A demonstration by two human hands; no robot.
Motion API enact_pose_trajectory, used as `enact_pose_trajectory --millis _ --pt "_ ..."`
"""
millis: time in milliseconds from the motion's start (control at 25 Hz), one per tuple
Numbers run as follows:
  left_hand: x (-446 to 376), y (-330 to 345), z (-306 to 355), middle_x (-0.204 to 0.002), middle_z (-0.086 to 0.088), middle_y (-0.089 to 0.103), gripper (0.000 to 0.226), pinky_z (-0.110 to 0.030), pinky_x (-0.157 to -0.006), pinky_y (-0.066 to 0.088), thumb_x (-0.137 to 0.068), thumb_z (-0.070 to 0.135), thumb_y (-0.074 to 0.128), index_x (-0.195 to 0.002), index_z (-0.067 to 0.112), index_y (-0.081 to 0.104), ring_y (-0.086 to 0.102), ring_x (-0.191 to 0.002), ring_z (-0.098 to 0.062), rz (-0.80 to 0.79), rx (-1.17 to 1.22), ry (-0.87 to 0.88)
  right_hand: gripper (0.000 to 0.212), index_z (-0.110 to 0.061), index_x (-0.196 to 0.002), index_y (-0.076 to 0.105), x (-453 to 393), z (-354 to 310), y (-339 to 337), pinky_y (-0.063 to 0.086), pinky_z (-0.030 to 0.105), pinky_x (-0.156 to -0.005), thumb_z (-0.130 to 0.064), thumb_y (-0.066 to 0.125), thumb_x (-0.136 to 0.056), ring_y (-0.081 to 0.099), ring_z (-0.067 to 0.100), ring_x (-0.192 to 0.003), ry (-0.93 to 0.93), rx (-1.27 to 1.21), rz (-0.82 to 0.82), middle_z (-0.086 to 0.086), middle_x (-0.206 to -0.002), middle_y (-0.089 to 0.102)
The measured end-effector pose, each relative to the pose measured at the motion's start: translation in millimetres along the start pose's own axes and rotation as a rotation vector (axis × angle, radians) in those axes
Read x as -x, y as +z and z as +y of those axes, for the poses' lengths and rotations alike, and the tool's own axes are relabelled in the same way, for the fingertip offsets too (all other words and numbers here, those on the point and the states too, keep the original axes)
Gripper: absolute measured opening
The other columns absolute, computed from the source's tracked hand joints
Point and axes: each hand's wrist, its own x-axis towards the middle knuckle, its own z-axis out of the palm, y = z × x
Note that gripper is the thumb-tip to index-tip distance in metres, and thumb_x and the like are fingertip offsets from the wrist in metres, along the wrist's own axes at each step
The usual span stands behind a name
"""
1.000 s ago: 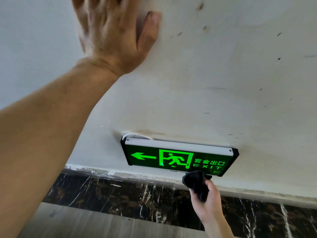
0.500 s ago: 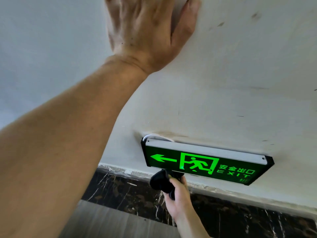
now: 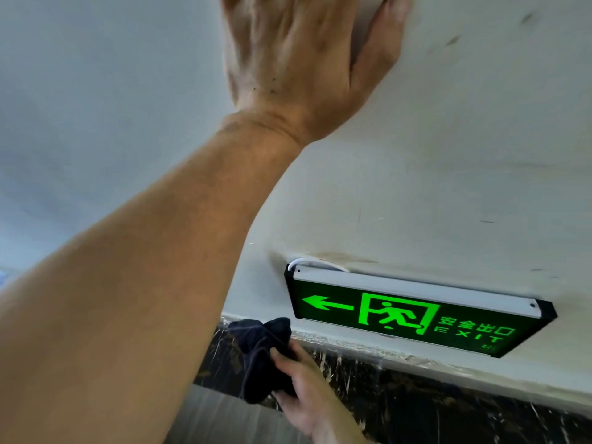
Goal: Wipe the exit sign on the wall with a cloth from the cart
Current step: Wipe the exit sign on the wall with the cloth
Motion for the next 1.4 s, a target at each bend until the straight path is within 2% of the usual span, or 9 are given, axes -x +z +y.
enact_pose_trajectory --millis 80,160,360,520,680,880,1000,1200,1400 --pt "0 -1 0 -0.095 -0.017 0.072 0.039 -0.04 -0.074 0.034 -0.084 0.034 0.054 -0.098 0.003 0.072 0.066 -0.084 -0.034 0.014 -0.04 0.028 0.044 0.0 -0.115 0.064 15 -2 -10 0.058 0.046 -0.08 0.004 0.067 -0.071 0.071 0.039 -0.091 -0.024 -0.199 0.011 0.028 -0.107 0.071" --pt "-1 -3 0 -0.102 -0.02 0.069 0.04 -0.042 -0.078 0.037 -0.086 0.034 0.054 -0.105 0.001 0.069 0.064 -0.09 -0.036 -0.005 -0.063 0.032 0.05 0.008 -0.118 0.059 31 -8 -24 0.055 0.047 -0.084 0.011 0.063 -0.068 0.07 0.041 -0.09 -0.097 -0.347 0.021 0.031 -0.11 0.069" --pt "-2 -4 0 -0.113 -0.028 0.059 0.045 -0.054 -0.088 0.038 -0.089 0.037 0.048 -0.12 0.005 0.049 0.052 -0.1 -0.042 -0.089 -0.11 0.003 0.063 0.008 -0.113 0.062 81 -33 -56 0.053 0.038 -0.086 0.029 0.063 -0.053 0.07 0.037 -0.091 -0.305 -0.104 0.056 0.029 -0.1 0.071" --pt "-1 -1 -4 -0.126 -0.031 0.05 0.051 -0.06 -0.097 0.028 -0.094 0.043 0.038 -0.133 0.01 0.034 0.043 -0.112 -0.044 -0.113 -0.121 -0.021 0.044 0.008 -0.099 0.067 127 -59 -84 0.059 0.03 -0.059 0.014 0.066 -0.056 0.073 0.033 -0.071 -0.577 -0.055 0.197 0.027 -0.083 0.073" --pt "2 3 -7 -0.135 -0.029 0.044 0.057 -0.066 -0.098 0.03 -0.094 0.051 0.031 -0.142 0.02 0.027 0.03 -0.123 -0.038 -0.109 -0.079 -0.064 0.04 -0.012 -0.095 0.073 159 -87 -107 0.058 0.044 -0.075 0.004 0.069 -0.058 0.073 0.034 -0.084 -0.808 -0.098 0.312 0.018 -0.089 0.076" --pt "4 5 -6 -0.139 -0.026 0.041 0.058 -0.064 -0.095 0.034 -0.094 0.053 0.032 -0.144 0.025 0.023 0.034 -0.125 -0.044 -0.118 -0.057 -0.088 0.033 -0.029 -0.094 0.072 166 -124 -107 0.054 0.028 -0.077 -0.008 0.076 -0.069 0.071 0.009 -0.087 -1.041 0.069 0.481 -0.005 -0.088 0.077" --pt "3 4 -7 -0.139 -0.027 0.04 0.058 -0.064 -0.096 0.033 -0.094 0.051 0.032 -0.144 0.024 0.024 0.033 -0.125 -0.044 -0.118 -0.046 -0.079 0.026 -0.032 -0.093 0.071 156 -133 -104 0.045 0.024 -0.078 -0.011 0.075 -0.078 0.067 0.002 -0.083 -1.098 0.11 0.614 -0.015 -0.084 0.074" --pt "2 3 -7 -0.133 -0.031 0.046 0.056 -0.062 -0.098 0.03 -0.095 0.049 0.031 -0.14 0.015 0.029 0.036 -0.12 -0.044 -0.127 -0.066 -0.06 0.026 -0.033 -0.096 0.068 139 -132 -99 0.048 0.031 -0.086 -0.015 0.075 -0.08 0.068 0.01 -0.094 -1.134 0.062 0.638 -0.009 -0.095 0.074" --pt "0 0 -4 -0.127 -0.032 0.049 0.051 -0.061 -0.095 0.03 -0.092 0.04 0.043 -0.132 0.011 0.032 0.045 -0.111 -0.049 -0.147 -0.087 -0.051 0.025 -0.037 -0.086 0.068 129 -129 -86 0.047 0.021 -0.076 -0.014 0.076 -0.08 0.068 -0.003 -0.083 -1.16 0.063 0.682 -0.019 -0.087 0.074"
